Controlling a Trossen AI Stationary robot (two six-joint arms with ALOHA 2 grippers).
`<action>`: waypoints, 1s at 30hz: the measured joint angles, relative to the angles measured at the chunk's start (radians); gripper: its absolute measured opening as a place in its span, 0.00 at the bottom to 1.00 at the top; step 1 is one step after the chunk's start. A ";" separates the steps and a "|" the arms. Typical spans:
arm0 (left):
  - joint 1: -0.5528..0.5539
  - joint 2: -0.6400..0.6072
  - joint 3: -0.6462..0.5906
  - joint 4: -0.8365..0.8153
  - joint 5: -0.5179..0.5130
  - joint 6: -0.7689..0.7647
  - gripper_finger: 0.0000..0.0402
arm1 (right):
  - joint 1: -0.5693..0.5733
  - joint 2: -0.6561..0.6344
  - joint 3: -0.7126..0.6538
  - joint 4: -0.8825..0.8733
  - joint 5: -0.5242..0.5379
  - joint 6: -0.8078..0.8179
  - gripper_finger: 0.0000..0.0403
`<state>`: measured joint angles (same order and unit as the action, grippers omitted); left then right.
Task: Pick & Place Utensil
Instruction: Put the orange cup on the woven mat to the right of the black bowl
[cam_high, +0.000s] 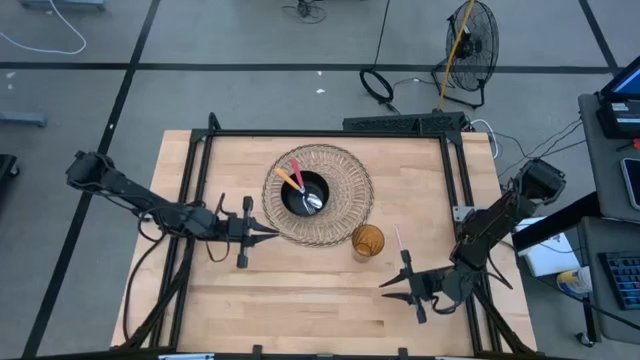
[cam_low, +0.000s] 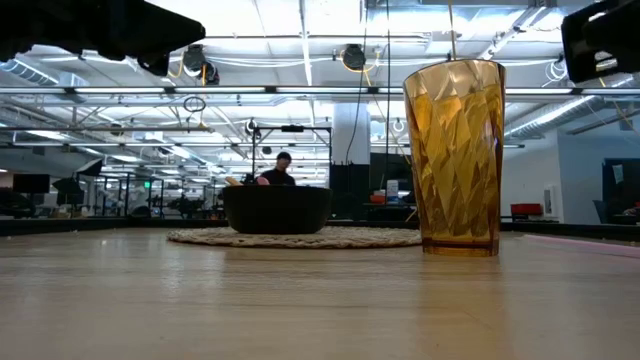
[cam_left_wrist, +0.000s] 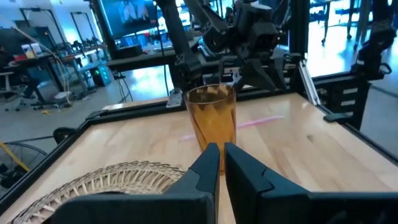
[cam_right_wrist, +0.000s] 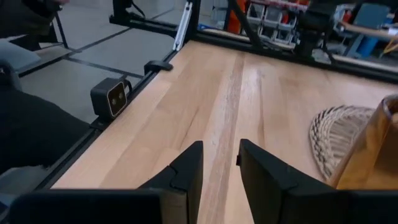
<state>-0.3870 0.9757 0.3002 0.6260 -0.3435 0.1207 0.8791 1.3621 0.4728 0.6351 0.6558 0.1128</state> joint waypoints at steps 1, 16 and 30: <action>0.000 0.000 -0.009 0.017 0.000 -0.002 0.06 | 0.000 -0.006 0.000 0.004 0.000 -0.010 0.23; -0.002 0.089 -0.028 0.075 -0.025 -0.109 0.06 | -0.079 -0.123 0.001 -0.008 -0.005 -0.181 0.23; 0.000 0.178 -0.029 0.173 -0.025 -0.100 0.06 | -0.228 -0.164 0.336 -0.689 -0.075 -0.090 0.30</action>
<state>-0.3874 1.1534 0.2716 0.7986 -0.3687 0.0208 0.6506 1.1980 0.8085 -0.0536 0.5812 0.0224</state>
